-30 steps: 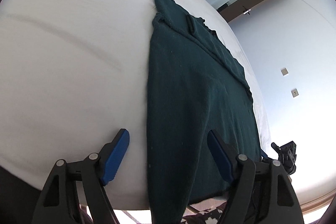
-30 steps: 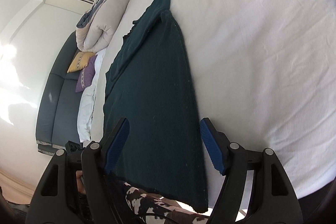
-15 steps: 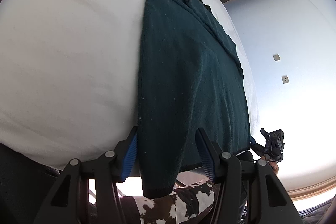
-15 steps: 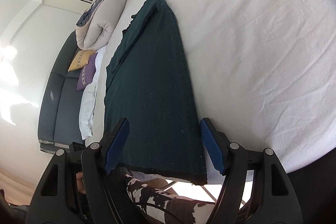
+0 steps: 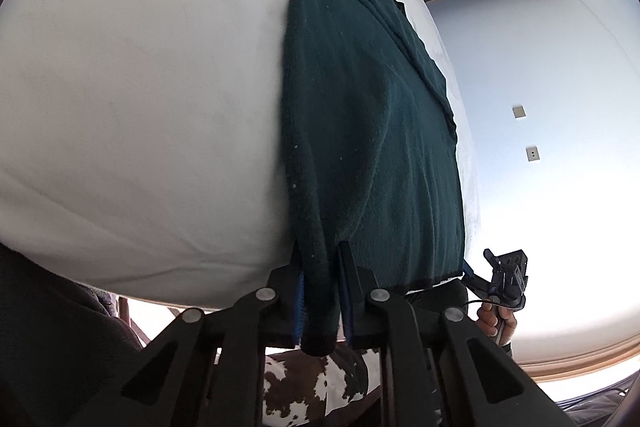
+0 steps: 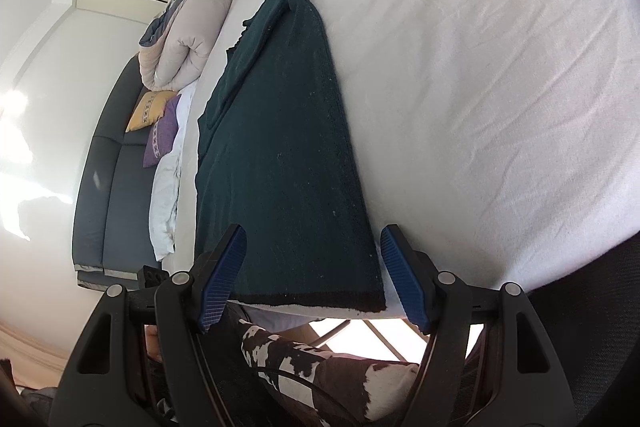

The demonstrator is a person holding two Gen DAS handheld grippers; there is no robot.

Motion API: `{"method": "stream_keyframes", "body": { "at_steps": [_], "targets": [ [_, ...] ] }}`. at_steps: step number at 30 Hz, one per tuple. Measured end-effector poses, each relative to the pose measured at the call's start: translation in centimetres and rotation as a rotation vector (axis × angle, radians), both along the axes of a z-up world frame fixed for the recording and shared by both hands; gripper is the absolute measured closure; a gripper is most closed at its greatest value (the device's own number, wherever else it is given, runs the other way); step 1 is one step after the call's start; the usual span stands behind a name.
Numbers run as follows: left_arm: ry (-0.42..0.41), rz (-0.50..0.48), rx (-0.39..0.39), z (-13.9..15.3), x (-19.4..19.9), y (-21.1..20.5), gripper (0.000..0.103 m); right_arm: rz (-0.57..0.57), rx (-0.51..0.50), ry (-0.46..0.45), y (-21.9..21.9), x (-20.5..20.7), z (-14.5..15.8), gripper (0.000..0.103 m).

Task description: Fold small clothes

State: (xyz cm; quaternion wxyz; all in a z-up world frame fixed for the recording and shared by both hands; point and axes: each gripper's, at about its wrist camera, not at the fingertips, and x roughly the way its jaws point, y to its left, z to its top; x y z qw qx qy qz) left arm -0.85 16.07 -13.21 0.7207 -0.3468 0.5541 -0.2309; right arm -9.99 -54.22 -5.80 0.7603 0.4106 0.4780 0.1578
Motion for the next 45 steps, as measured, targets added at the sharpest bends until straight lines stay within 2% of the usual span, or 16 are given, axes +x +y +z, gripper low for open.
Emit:
{"method": "stream_keyframes", "body": {
  "at_steps": [12, 14, 17, 19, 20, 22, 24, 35, 42, 45],
  "targets": [
    [-0.031, 0.045, -0.043, 0.6, -0.2, 1.2, 0.094, 0.046, -0.013, 0.062, 0.9, 0.6, -0.1, 0.035],
    [-0.036, 0.054, -0.053, 0.7, -0.2, 1.5, 0.094, 0.043, -0.002, 0.065, 0.9, 0.6, -0.3, 0.039],
    [-0.042, 0.063, -0.057, 0.9, -0.4, 1.9, 0.095, 0.038, 0.014, 0.074, 0.8, 0.9, -0.8, 0.055],
    [-0.046, 0.066, -0.055, 0.9, -0.5, 2.0, 0.095, 0.048, -0.011, 0.085, 0.9, 1.2, -1.2, 0.073],
    [-0.047, 0.066, -0.055, 0.9, -0.6, 2.1, 0.095, 0.048, -0.019, 0.090, 1.1, 1.2, -1.4, 0.075],
    [-0.047, 0.069, -0.057, 0.9, -0.8, 2.2, 0.095, 0.043, -0.030, 0.094, 1.1, 1.2, -1.5, 0.087],
    [-0.048, 0.073, -0.060, 0.9, -0.9, 2.4, 0.095, 0.038, -0.049, 0.095, 1.1, 1.1, -1.5, 0.094],
    [-0.084, 0.066, -0.085, 2.1, -1.1, 2.5, 0.096, 0.008, -0.032, 0.000, 0.7, 1.3, 1.1, 0.097],
    [-0.114, 0.091, -0.173, 3.4, -1.0, 3.0, 0.096, -0.014, 0.035, -0.069, 0.3, 2.1, 3.6, 0.097],
    [-0.143, 0.117, -0.241, 4.4, -0.6, 3.3, 0.097, -0.016, 0.067, -0.098, 0.4, 2.8, 4.8, 0.097]
  ]
}}
